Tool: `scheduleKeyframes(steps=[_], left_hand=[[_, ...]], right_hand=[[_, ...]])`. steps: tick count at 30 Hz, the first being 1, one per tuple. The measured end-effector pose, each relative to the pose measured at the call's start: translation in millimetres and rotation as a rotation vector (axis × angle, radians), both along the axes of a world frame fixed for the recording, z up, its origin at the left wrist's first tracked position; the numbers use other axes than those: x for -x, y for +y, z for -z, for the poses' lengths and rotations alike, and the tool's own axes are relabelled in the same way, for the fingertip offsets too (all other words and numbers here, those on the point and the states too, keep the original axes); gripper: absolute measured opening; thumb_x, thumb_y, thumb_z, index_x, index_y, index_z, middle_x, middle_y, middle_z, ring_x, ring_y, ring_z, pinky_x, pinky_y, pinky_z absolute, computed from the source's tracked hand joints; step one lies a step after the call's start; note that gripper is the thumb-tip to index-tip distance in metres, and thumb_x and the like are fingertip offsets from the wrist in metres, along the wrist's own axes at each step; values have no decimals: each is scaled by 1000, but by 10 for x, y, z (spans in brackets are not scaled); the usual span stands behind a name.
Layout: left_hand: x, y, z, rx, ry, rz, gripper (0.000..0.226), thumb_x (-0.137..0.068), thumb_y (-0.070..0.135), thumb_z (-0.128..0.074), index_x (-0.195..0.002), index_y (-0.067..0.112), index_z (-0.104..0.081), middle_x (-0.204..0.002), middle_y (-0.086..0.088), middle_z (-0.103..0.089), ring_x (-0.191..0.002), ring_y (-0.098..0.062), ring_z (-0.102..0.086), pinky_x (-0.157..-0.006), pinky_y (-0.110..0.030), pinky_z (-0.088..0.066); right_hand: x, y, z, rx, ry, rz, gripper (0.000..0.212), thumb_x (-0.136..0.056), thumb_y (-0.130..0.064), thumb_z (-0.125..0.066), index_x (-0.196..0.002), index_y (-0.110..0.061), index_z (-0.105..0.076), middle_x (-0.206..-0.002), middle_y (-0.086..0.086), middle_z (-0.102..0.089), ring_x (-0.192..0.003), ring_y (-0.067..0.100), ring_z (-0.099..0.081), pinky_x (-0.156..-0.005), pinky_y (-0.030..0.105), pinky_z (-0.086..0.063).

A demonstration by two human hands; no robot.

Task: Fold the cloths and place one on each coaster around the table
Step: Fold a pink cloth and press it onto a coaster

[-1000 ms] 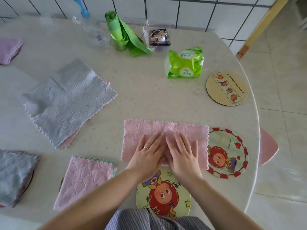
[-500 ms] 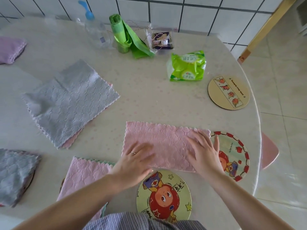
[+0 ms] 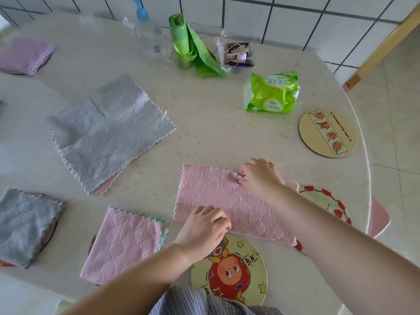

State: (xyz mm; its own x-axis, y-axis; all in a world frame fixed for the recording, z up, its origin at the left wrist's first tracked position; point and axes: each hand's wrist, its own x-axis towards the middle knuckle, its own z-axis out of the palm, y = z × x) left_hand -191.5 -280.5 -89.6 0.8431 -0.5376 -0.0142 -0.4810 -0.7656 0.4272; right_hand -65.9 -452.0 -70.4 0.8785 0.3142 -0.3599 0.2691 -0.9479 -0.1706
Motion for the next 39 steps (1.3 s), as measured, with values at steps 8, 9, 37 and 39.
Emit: scheduleKeyframes(steps=[8,9,37,39], left_hand=[[55,100,-152,38,-38,-109,6,-82,24,-57,-86,27,-54,-89,12,-56,-83,-6,-54,-81,-25,-49],[77,140,-176,74,-23,-159,6,-83,24,-55,-87,27,-53,-90,13,-55,-85,-5,-52,-82,-23,-46],[142,289,-343,405,618,-452,58,-90,12,-56,-142,16,-32,-145,2,-38,-129,-4,-34,-102,-12,-24],[225,321,-359,438,606,-505,55,-91,18,-55,-141,25,-34,-143,9,-39,-132,-8,-35,-112,-28,-24]], right_hand=[[-29,-238,-416,-324,226,116,14,-89,-29,-54,-98,-19,-56,-98,0,-62,-91,22,-56,-77,33,-41],[5,-261,-472,-386,243,151,8,-89,-29,-54,-92,-21,-54,-87,-2,-61,-81,20,-55,-71,32,-41],[1566,-59,-179,-828,322,626,51,-94,-10,-45,-136,-39,-38,-134,-17,-43,-103,-7,-48,-80,13,-42],[1637,-80,-188,-815,296,660,45,-95,-17,-46,-135,-37,-41,-124,-17,-49,-94,-9,-48,-73,12,-42]])
